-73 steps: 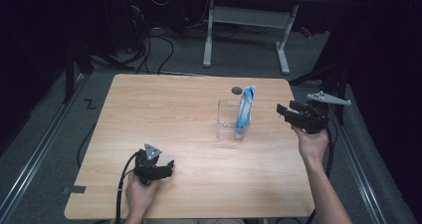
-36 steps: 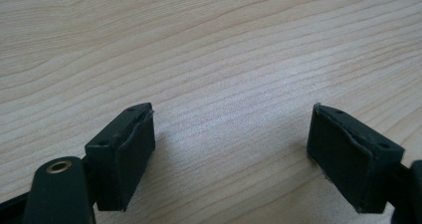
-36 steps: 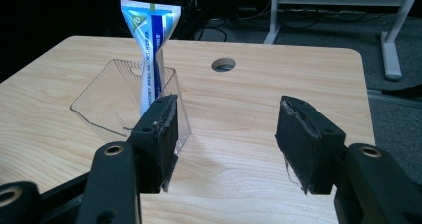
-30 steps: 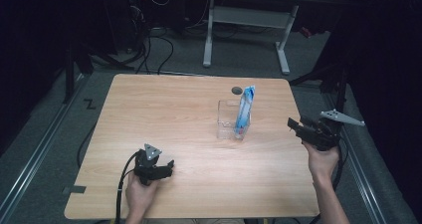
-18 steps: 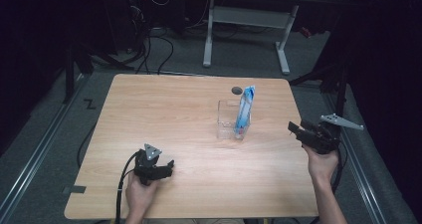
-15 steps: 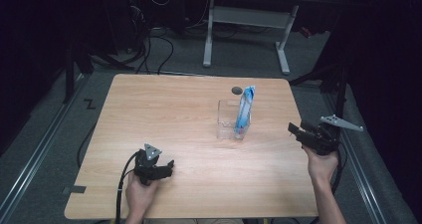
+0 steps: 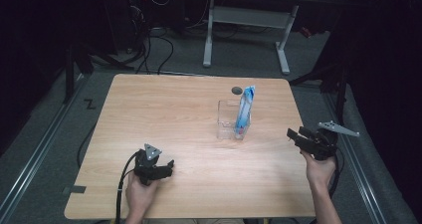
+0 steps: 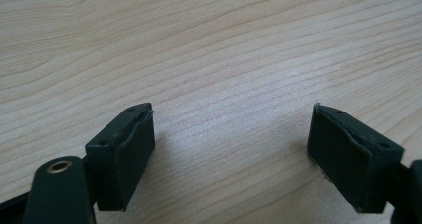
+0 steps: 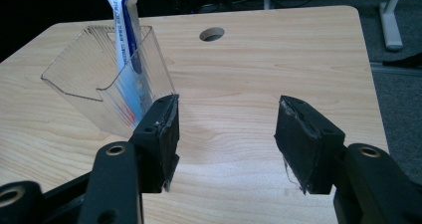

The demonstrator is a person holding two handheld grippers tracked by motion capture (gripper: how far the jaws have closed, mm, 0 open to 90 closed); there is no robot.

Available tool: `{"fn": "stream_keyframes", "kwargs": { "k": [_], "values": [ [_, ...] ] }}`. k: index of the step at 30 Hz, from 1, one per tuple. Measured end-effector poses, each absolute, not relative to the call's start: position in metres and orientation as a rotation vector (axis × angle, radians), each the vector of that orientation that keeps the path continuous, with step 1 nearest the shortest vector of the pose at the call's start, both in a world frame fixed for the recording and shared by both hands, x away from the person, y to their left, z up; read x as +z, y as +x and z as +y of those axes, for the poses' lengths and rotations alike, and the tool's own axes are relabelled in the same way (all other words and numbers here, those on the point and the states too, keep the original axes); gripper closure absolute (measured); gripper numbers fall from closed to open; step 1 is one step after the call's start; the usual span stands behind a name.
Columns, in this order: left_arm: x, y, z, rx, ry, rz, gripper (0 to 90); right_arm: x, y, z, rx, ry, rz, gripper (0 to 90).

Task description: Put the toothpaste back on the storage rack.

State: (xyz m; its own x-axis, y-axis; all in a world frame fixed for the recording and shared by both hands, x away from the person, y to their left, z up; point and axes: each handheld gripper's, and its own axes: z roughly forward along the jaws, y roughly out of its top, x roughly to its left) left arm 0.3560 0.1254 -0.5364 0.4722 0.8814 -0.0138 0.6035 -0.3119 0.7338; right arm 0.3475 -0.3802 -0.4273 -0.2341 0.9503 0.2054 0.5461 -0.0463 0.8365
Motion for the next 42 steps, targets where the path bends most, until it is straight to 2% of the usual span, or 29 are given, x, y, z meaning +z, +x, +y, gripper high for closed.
{"fn": "stream_keyframes", "kwargs": {
  "k": [42],
  "values": [
    [-0.536, 0.356, 0.126, 0.519, 2.035, 1.227, 19.3, -0.482, 0.343, -0.377, 1.122, 1.662, 1.855, 43.4]
  ]
}}
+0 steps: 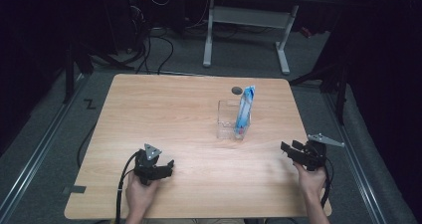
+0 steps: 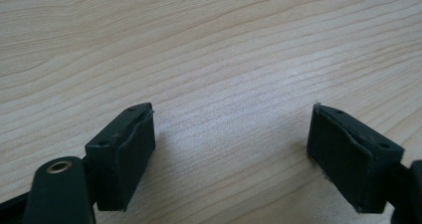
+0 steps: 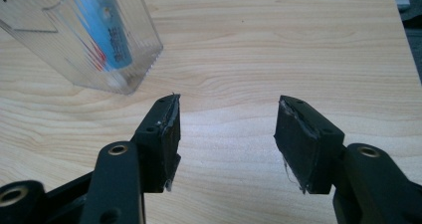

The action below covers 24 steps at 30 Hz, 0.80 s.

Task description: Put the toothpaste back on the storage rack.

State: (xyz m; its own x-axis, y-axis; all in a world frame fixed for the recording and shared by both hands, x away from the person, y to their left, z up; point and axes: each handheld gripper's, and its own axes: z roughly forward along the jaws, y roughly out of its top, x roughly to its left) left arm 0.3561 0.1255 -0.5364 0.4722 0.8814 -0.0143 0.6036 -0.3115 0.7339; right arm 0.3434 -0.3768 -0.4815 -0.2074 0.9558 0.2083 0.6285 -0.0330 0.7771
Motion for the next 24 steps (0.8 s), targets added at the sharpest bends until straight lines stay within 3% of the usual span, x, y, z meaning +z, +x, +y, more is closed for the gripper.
{"fn": "stream_keyframes", "kwargs": {
  "k": [24],
  "values": [
    [-0.536, 0.356, 0.125, 0.520, 2.035, 1.228, 19.3, -0.510, 0.354, -0.358, 0.987, 1.640, 1.914, 43.2]
  ]
}}
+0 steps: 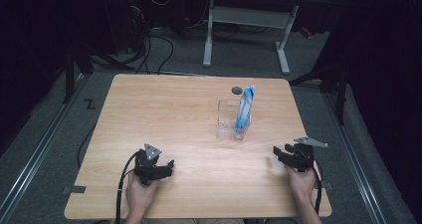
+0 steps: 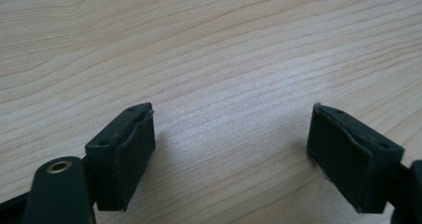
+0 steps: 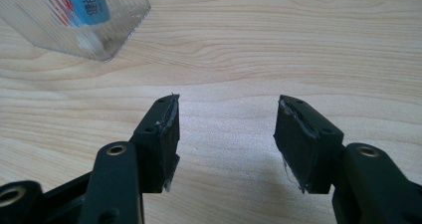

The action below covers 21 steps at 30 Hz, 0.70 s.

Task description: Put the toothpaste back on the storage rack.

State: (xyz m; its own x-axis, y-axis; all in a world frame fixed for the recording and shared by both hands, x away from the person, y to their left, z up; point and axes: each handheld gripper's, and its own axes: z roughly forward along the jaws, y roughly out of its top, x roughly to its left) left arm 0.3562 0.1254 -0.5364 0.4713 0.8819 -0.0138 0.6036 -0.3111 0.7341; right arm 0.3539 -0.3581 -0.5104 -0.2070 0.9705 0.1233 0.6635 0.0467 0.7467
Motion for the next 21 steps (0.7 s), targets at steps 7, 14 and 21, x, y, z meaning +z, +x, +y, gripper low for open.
{"fn": "stream_keyframes", "kwargs": {
  "k": [7, 14, 21],
  "values": [
    [-0.536, 0.356, 0.125, 0.520, 2.035, 1.229, 19.3, -0.514, 0.357, -0.355, 0.945, 1.625, 1.921, 42.9],
    [-0.536, 0.356, 0.125, 0.520, 2.035, 1.228, 19.3, -0.520, 0.360, -0.350, 0.922, 1.607, 1.929, 41.9],
    [-0.536, 0.356, 0.125, 0.520, 2.035, 1.228, 19.3, -0.528, 0.360, -0.345, 0.900, 1.594, 1.944, 41.5]
  ]
}}
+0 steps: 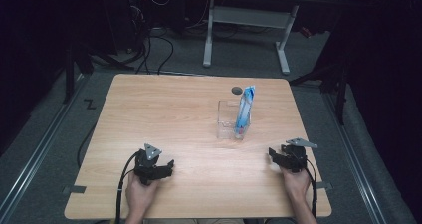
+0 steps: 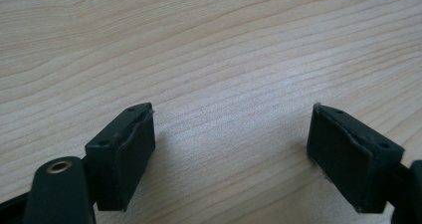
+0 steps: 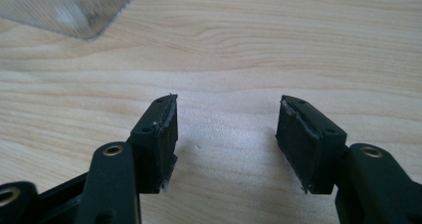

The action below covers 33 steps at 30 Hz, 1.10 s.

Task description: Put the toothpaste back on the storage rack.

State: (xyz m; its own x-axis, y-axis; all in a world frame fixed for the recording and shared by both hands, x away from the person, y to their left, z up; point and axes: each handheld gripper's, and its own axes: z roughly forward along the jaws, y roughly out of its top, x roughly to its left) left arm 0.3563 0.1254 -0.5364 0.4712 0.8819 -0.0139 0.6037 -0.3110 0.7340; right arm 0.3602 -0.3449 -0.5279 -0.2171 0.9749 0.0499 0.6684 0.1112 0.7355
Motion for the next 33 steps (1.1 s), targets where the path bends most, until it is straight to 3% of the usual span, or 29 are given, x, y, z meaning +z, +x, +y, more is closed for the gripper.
{"fn": "stream_keyframes", "kwargs": {
  "k": [33],
  "values": [
    [-0.5365, 0.3559, 0.1253, 0.520, 2.034, 1.227, 19.3, -0.5304, 0.3554, -0.3368, 0.836, 1.546, 1.961, 36.2]
  ]
}}
